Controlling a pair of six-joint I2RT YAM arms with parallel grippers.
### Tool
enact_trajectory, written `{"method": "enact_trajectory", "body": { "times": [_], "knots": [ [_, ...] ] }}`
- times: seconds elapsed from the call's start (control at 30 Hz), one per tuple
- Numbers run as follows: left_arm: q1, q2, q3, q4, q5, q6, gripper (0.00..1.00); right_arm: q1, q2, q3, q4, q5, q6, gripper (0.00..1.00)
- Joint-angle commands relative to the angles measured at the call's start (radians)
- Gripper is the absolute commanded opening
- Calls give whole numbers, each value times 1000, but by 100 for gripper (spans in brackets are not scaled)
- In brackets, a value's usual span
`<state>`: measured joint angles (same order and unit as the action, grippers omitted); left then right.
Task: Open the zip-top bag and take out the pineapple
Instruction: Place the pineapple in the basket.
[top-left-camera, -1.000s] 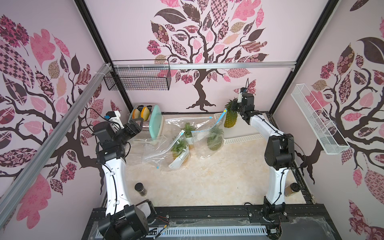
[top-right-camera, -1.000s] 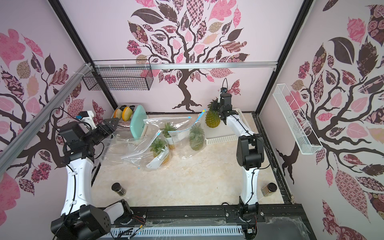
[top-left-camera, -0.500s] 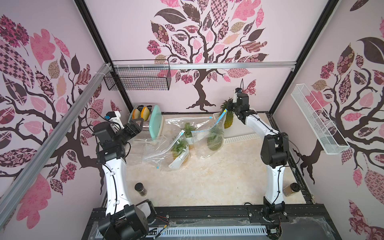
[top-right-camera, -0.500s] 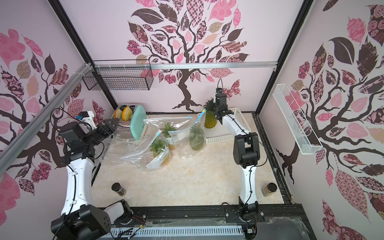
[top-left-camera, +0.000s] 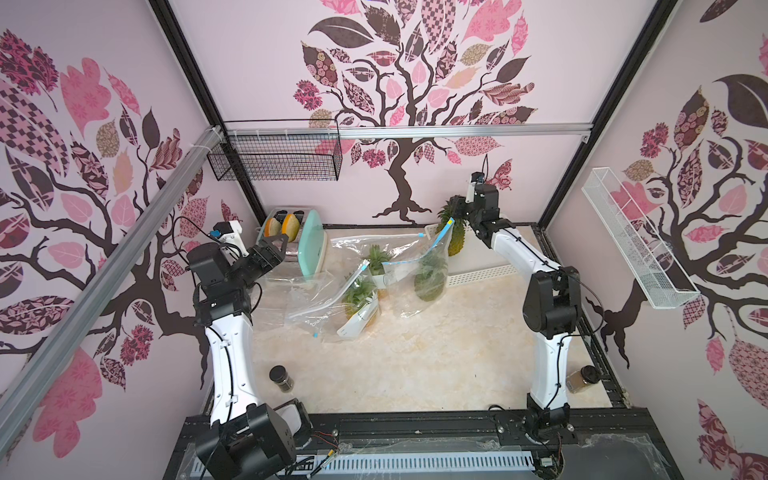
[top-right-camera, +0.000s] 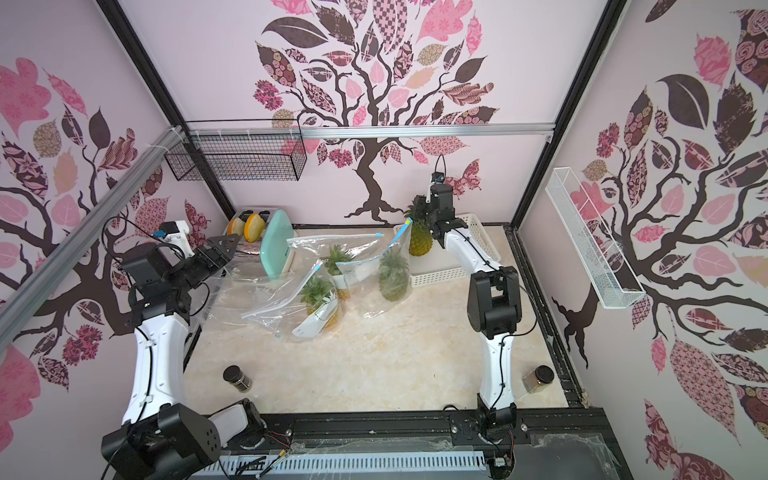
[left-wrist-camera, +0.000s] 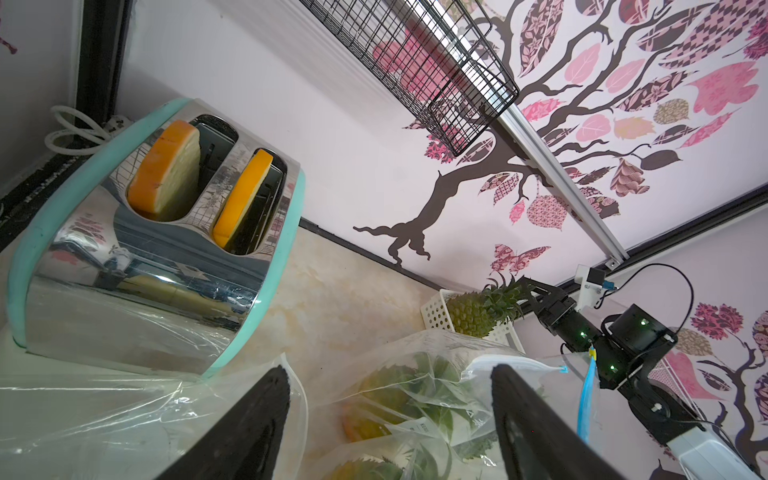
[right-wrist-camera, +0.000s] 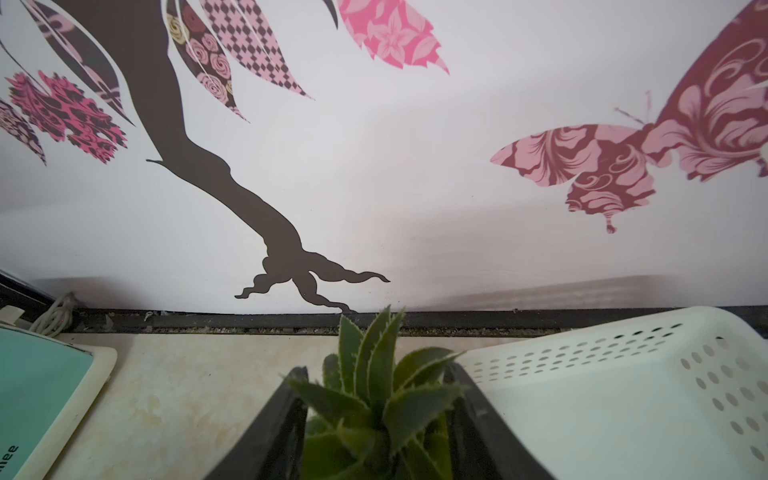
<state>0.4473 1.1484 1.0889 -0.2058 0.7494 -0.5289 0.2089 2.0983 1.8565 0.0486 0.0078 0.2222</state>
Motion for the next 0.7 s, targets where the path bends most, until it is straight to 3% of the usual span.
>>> {"method": "enact_trajectory", "body": {
  "times": [0.0,0.1,0.33,0.53,0.63,0.67],
  "knots": [
    [-23,24,68,29,27,0,80,-4,-135,-45,31,35,-2,55],
    [-104,62,196,-104,-3,109,80,-8,-244,-131,10,57,-5,57],
    [-394,151,414,-267,-74,256,82,-11,-545,-416,-77,95,0,61],
    [-718,290,686,-606,-302,525,83,-14,-786,-684,-146,95,21,64],
    [-792,377,806,-719,-337,588,83,-14,-865,-769,-161,62,42,67],
    [-812,410,859,-761,-347,604,83,-14,-882,-786,-175,55,45,74]
  ]
}}
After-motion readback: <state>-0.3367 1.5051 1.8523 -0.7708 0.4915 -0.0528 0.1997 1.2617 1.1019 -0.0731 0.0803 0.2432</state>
